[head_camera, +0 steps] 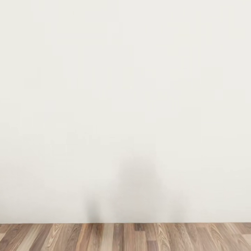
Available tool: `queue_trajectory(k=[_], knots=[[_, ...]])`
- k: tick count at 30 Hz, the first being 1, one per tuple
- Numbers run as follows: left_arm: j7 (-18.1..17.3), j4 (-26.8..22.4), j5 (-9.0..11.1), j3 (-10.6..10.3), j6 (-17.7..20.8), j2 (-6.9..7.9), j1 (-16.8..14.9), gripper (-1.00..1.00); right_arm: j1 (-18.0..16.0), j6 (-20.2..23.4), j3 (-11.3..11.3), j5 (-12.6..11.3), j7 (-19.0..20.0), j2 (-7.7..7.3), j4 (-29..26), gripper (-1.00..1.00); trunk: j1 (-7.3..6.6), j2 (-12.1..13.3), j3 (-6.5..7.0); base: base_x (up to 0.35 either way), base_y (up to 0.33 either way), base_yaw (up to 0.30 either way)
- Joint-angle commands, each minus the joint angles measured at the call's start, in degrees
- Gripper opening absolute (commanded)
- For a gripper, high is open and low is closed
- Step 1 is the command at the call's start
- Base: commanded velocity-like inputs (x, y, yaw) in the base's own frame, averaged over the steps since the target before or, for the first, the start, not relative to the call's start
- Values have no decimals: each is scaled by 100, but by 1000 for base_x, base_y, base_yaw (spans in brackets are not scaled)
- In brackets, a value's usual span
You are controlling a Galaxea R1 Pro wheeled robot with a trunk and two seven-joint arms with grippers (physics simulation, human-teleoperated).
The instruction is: In the bedroom, move the book from the bed onto either nightstand, and place the two sandals side by side next to the bed.
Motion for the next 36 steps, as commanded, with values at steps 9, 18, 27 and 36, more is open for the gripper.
queue_trajectory(k=[9,18,27,36], knots=[[6,2,-32,-28,-47,1,-4,100,-6,9,-51,56,11,-4,9,100,3,-3,-6,331,0,0],[6,2,-26,-28,-47,3,-4,100,-6,9,-51,56,11,-4,9,100,3,-3,-6,245,0,-44],[6,2,-24,-28,-48,3,-4,100,-6,9,-51,56,11,-4,9,100,3,-3,-6,17,0,-156],[6,2,-24,-28,-48,1,-4,100,-6,9,-51,56,11,-4,9,100,3,-3,-6,0,0,-169]])
